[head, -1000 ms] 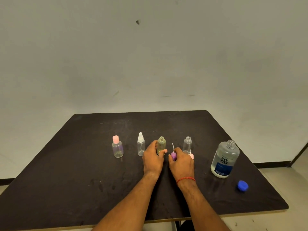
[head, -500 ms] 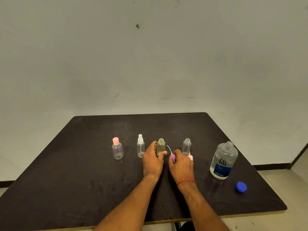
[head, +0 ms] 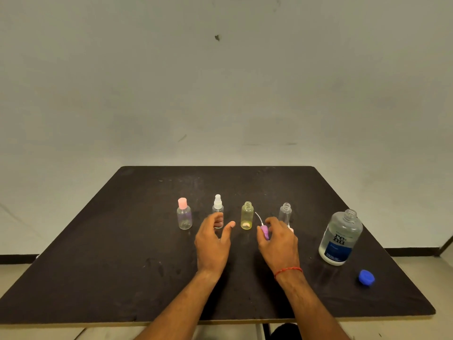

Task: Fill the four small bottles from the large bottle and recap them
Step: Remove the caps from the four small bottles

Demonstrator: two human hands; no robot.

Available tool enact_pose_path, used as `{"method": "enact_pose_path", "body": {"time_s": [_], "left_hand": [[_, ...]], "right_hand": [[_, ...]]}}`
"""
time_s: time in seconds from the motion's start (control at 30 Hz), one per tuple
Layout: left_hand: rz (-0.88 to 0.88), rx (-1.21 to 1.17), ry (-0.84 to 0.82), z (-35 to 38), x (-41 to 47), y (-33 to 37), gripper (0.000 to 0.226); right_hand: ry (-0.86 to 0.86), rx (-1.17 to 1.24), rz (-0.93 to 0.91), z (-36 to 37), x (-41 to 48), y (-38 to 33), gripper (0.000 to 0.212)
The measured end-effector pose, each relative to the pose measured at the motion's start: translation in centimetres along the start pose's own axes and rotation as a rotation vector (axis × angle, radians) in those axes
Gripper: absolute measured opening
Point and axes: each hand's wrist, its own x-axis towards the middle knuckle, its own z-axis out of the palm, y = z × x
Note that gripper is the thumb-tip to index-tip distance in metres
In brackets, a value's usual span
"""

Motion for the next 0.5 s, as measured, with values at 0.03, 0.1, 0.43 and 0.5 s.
{"method": "enact_pose_path", "body": {"time_s": [0.03, 0.1, 0.43, 0.5], "left_hand": [[-0.013, -0.008, 0.018, -0.6, 0.3, -0.2, 0.03], [-0.042, -0.012, 0.043, -1.7, 0.9, -0.6, 0.025], [-0.134, 0.003, -0.055, -3.3, 2.0, -2.5, 0.04], [-0.143, 0.013, -0.087, -3.1, 2.1, -2.4, 0.044]], "right_hand": [[0.011, 0.013, -0.019, -0.1, 0.1, -0.5, 0.014], [0.03, 0.031, -0.05, -0.1, 0.5, -1.8, 0.017], [-0.039, 0.109, -0.19, 1.0, 2.6, -8.0, 0.029], [-0.121, 0.094, -0.179, 1.7, 3.3, -8.9, 0.034]]}}
